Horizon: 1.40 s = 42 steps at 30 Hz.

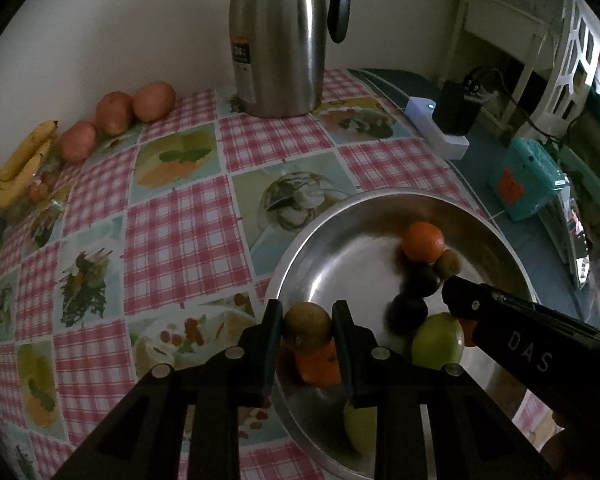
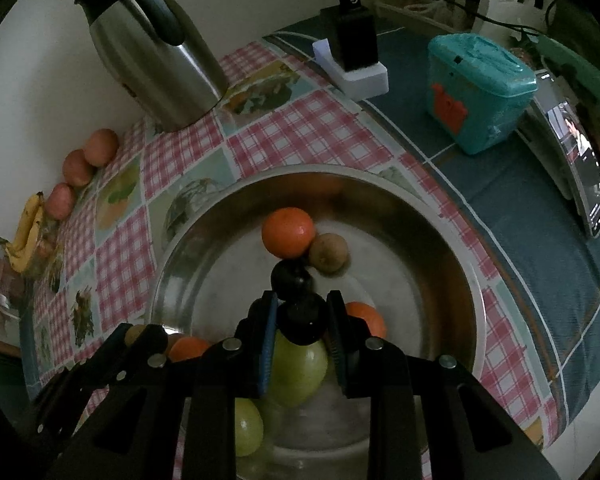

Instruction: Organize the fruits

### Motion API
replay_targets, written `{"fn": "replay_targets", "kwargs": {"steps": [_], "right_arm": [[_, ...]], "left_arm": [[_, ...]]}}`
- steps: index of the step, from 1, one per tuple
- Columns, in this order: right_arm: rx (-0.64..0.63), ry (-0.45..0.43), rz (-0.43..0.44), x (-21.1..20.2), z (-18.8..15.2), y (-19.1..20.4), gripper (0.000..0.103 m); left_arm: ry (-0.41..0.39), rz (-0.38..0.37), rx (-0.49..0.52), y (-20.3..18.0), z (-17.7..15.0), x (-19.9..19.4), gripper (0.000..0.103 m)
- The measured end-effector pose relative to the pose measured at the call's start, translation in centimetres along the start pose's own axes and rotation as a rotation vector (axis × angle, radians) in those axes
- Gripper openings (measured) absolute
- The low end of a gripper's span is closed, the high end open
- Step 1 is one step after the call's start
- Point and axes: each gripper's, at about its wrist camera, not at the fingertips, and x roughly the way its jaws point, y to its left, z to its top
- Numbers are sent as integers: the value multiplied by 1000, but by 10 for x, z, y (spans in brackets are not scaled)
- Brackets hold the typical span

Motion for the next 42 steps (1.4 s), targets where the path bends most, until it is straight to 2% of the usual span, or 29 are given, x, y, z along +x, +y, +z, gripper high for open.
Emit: {"fn": "replay_targets", "kwargs": {"steps": [4, 6, 8, 11, 14, 16, 18, 19, 21, 22, 23, 25, 28, 29, 30, 34, 37, 42], "right_arm": [[-3, 4, 0, 1, 0, 1, 29], [-3, 0, 1, 0, 1, 1, 40], [-1, -3, 8, -2, 1, 0, 40], [-3, -7, 5, -3, 1, 1, 40], [-7, -8, 4, -4, 0, 2, 40], [-12, -11, -3, -5, -1, 2, 44], [-16, -16, -9, -6, -3, 2, 59], [-18, -17, -12, -6, -4, 1, 61], [-22, -15, -16, -6, -6, 2, 62], [-25, -14, -17, -7, -8, 2, 65], [-28, -14, -17, -7, -9, 2, 72], [-35, -16, -16, -8, -12, 4, 74], [-62, -25, -10, -10, -18, 10, 76], [-74, -28, -9, -11, -21, 12, 88], [-86, -35, -8, -12, -23, 15, 95], [-124, -51, -5, -16, -31, 25, 95], [-144, -54, 2, -20, -38, 30, 95], [-180, -44, -6, -24, -53, 37, 95]], "left_arm": [[4, -7, -9, 2, 1, 0, 30], [8, -10, -7, 2, 0, 0, 33], [9, -5, 1, 2, -1, -1, 40], [7, -9, -4, 3, -1, -2, 44], [5, -2, -30, 10, -1, -5, 58], [6, 11, -54, 17, -2, -7, 65], [14, 28, -90, 28, -2, -8, 71], [17, 36, -104, 32, -3, -8, 79], [28, 56, -143, 45, -6, -7, 87], [33, 61, -157, 50, -7, -7, 91], [41, 71, -181, 57, -10, -7, 93], [48, 85, -214, 67, -13, -8, 101], [52, 109, -262, 82, -20, -10, 103], [53, 117, -273, 86, -22, -12, 103], [54, 125, -279, 88, -23, -13, 103], [62, 161, -274, 95, -31, -18, 103], [62, 215, -268, 100, -37, -25, 103], [51, 284, -302, 112, -50, -44, 103]]}}
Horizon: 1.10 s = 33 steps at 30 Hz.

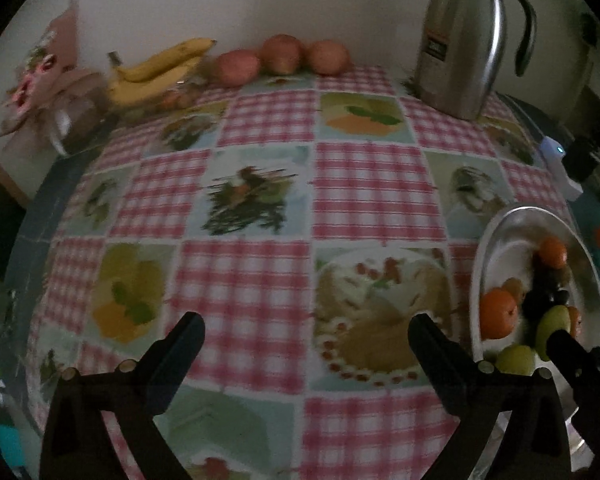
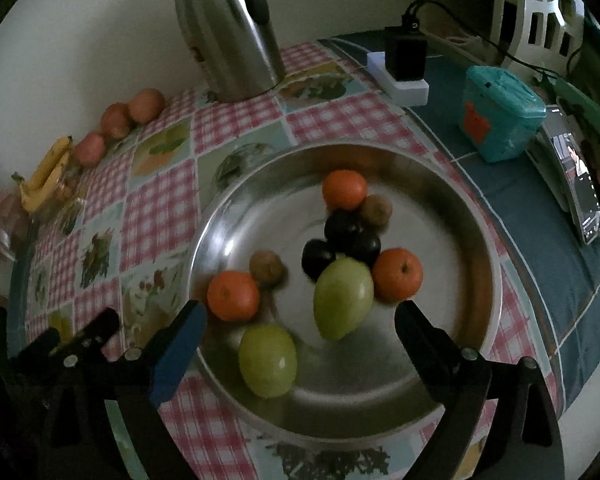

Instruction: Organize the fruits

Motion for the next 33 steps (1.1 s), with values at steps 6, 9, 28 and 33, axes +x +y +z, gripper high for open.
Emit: {"fn": "replay_targets", "kwargs": {"steps": [6, 9, 28, 33], "right_arm": [[-44, -4, 4, -12, -18, 9, 95], [-79, -4, 1, -18, -32, 15, 95], [-90, -42, 20, -44, -61, 15, 95], [-109, -39, 17, -42, -60, 18, 95]], "left_arm": [[-12, 100, -8, 17, -14, -19, 103], [-17, 138, 5, 24, -24, -30, 103], [34, 111, 28, 40, -61, -53, 103], [46, 98, 1, 45, -59, -52, 103]]}}
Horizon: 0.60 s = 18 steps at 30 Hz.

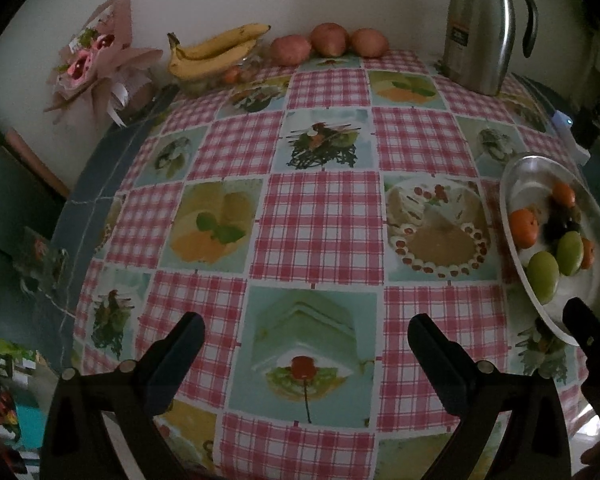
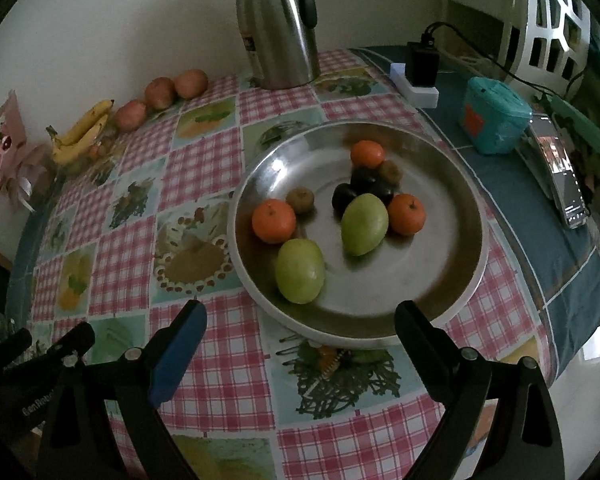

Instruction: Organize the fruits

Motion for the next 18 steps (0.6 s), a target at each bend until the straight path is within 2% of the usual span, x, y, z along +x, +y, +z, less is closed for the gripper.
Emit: {"fn": "replay_targets", "kwargs": {"steps": [18], "right_arm": [[-33, 28, -6, 5, -1, 7, 95]], "left_arm": [[27, -13, -86, 17, 3, 7, 103]]}}
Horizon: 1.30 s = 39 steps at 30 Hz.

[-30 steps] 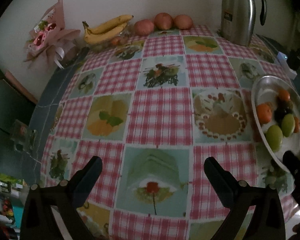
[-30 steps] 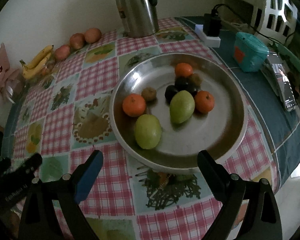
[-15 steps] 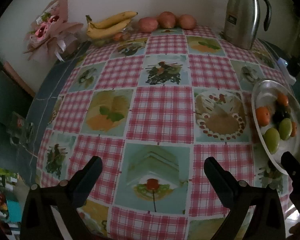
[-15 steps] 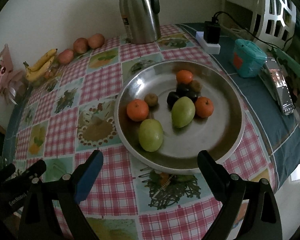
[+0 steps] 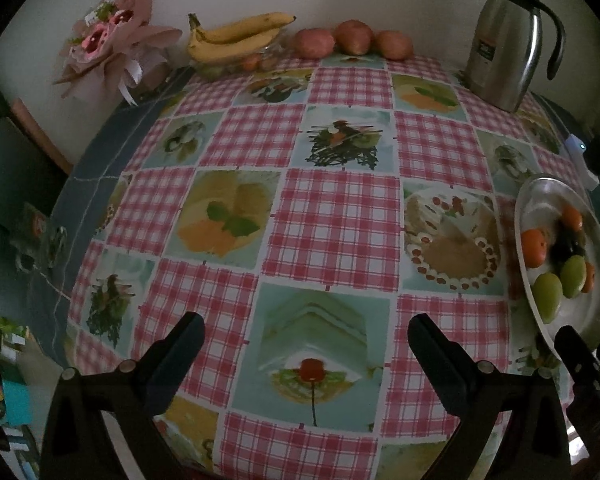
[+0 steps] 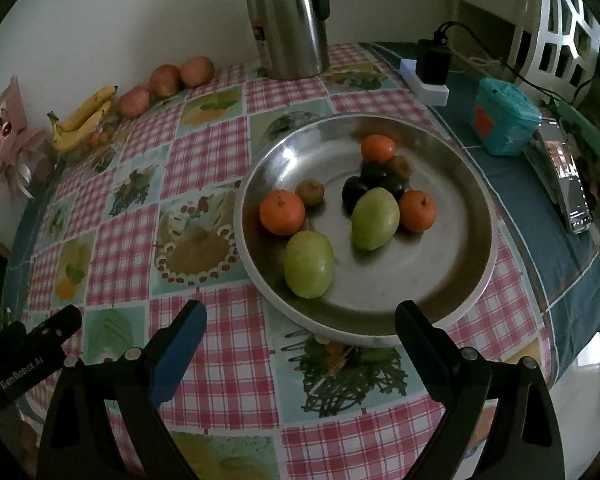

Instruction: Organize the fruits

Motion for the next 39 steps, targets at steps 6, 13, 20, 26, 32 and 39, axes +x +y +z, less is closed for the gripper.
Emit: {"fn": "replay_targets", "kwargs": {"steps": [6, 13, 20, 26, 32, 39], "right_arm": [[-10, 10, -2, 2, 0, 3, 95], [-11, 17, -4, 4, 0, 4, 95], [-10, 17, -4, 4, 0, 4, 95], [-10, 18, -4, 4, 0, 4, 95], [-10, 19, -4, 4, 0, 4, 95], [-10, 22, -4, 6, -1, 4, 95]], "left_arm": [[9, -3, -14, 4, 1, 2, 103], [10, -5, -14, 4, 2, 2, 103], [14, -4, -19, 4, 2, 3, 103], [14, -4, -20, 3, 2, 3, 103], [16, -4, -23, 3, 2, 4, 103], [16, -4, -24, 3, 2, 4, 103]]}}
